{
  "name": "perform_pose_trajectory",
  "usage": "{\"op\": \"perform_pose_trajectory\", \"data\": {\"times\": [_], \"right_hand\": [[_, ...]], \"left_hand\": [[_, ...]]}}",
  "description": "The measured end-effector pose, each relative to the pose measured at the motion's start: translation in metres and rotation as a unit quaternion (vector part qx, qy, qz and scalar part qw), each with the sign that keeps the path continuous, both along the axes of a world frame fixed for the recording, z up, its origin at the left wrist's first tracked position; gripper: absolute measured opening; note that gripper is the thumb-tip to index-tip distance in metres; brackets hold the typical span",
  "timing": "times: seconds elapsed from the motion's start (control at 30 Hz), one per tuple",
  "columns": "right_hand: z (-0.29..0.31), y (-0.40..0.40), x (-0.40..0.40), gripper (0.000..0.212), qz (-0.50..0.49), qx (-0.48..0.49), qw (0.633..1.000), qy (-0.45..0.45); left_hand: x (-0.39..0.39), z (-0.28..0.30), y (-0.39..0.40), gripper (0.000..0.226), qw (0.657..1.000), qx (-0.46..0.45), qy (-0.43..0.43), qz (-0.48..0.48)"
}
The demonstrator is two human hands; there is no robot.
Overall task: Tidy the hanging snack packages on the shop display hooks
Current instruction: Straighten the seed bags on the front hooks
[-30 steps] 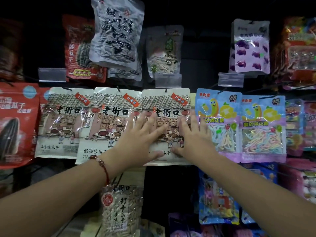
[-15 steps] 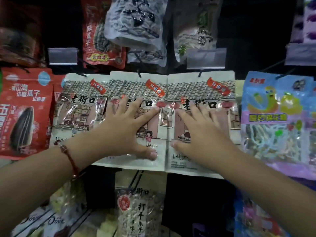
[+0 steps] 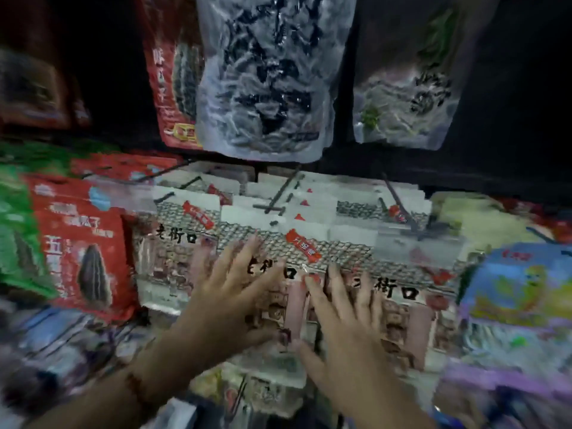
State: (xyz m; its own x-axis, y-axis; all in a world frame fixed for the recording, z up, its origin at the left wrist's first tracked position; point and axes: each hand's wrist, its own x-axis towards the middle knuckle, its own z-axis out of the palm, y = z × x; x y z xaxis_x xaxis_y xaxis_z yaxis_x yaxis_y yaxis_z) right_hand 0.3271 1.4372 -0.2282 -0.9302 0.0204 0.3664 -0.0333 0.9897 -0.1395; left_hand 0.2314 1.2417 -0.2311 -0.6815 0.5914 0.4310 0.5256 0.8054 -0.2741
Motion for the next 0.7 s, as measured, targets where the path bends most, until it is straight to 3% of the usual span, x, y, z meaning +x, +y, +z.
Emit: {"op": "perform_pose_trajectory", "data": {"times": [0.07,0.23,0.37,0.7], "right_hand": [[0.021,-0.008,0.005,0.086,-0.005,-0.059,0.996,-0.071],[0.041,-0.024,0.01,0.091,-0.055,-0.066,0.987,-0.133],[0.044,-0.042,-0.003,0.092,-0.106,-0.072,0.981,-0.148],[0.068,-0.079,-0.028,0.087,-0.237,-0.161,0.94,-0.185]], "left_hand": [[0.007,0.01,-0.003,0.108,0.999,-0.005,-0.043,0.011],[0.011,0.023,-0.004,0.124,0.996,-0.006,-0.086,0.006],[-0.004,0.027,-0.005,0.122,0.996,-0.004,-0.091,-0.011],[-0.031,0.052,-0.004,0.112,0.972,-0.053,-0.207,-0.099]]}}
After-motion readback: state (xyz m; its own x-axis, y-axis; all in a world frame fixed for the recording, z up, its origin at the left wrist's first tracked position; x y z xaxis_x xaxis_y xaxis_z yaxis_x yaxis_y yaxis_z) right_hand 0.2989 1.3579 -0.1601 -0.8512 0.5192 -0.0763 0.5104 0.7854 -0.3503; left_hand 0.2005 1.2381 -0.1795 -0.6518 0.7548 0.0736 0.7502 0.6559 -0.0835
